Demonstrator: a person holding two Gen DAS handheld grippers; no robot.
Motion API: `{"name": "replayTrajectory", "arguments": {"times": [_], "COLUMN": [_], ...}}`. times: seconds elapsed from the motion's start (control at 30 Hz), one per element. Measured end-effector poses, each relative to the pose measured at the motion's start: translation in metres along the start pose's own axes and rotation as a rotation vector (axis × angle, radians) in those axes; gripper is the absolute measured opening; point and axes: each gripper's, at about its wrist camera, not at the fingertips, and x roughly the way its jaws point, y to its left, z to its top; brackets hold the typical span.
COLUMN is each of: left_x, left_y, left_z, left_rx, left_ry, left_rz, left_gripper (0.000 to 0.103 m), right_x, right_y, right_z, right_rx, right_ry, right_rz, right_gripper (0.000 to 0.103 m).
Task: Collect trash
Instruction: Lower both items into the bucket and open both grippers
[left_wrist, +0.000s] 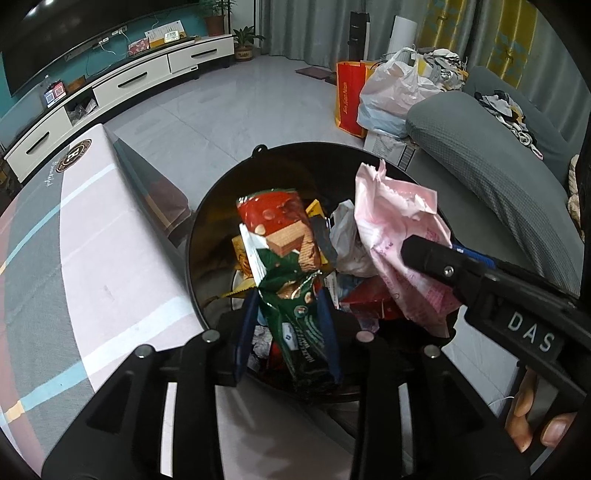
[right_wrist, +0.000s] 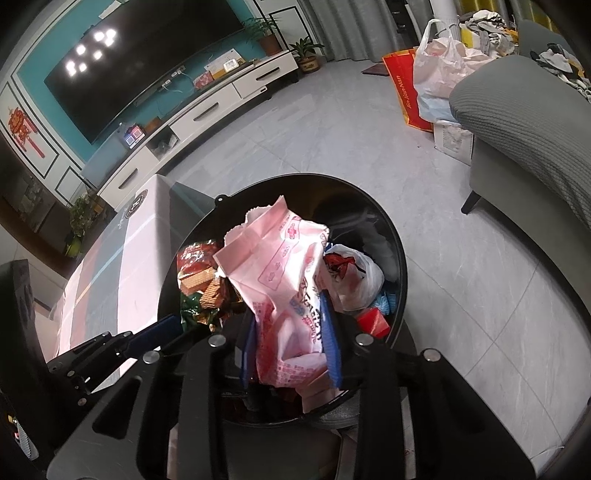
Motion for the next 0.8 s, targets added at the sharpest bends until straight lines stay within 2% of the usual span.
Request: {"name": "replayTrajectory", "arguments": {"times": [0.1, 0.27, 0.4, 0.53, 0.7, 0.8], "left_x": [-0.002, -0.006, -0.012, -0.020, -0.030, -0.038], "left_y": [0.000, 0.001, 0.002, 0.004, 0.009, 0.014], "left_z": [0.000, 0.000, -0.001, -0.003, -0.006, -0.008], "left_rx": [-0.001, -0.002, -0.003, -0.003, -0.009, -0.019], "left_ry": [-0.003, -0.016, -0.030, -0.050, -0.070, -0.084], "left_rz": [0.002, 0.001, 0.006, 0.018, 0.029, 0.031], "left_gripper": [0.035, 0.045, 0.051, 0.062, 0.067, 0.077], "right_x": [0.000, -0.006, -0.012, -0.018, -0.028, -0.033], "right_y": [0.000, -0.003, -0.001, -0.002, 0.000, 0.001], "right_z": [0.000, -0.001, -0.001, -0.002, -0.003, -0.005], "right_rx": [0.002, 0.015, 0.011, 0.010, -0.003, -0.017], "right_ry": [-0.001, -0.013, -0.028, -0.037, -0.062, -0.072], "right_rz": [0.000, 0.009, 0.012, 0.014, -0.004, -0.013], "right_gripper": [0.032, 0.040, 0.043, 0.045, 0.054, 0.060]}}
